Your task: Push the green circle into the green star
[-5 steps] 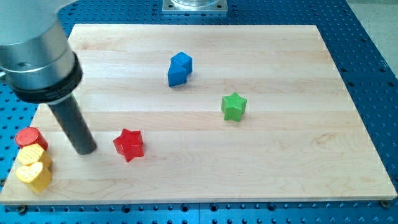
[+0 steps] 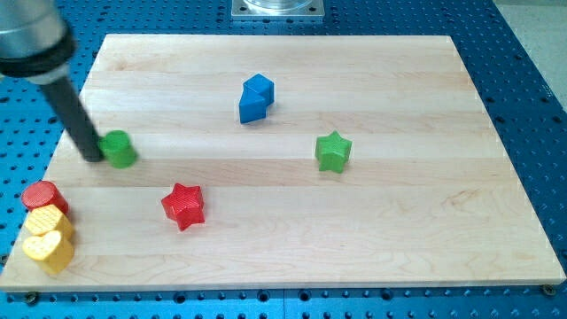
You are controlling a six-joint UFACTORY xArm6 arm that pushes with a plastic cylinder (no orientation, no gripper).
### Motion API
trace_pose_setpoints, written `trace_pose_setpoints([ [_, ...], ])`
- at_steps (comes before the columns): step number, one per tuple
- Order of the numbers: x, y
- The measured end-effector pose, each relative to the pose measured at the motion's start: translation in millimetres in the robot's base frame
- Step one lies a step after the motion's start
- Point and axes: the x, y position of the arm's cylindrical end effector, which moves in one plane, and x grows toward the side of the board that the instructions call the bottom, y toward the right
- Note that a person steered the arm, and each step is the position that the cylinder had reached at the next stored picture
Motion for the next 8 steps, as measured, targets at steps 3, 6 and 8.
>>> trace_pose_setpoints([
  [3, 52, 84],
  [6, -1, 146],
  [8, 1, 213],
])
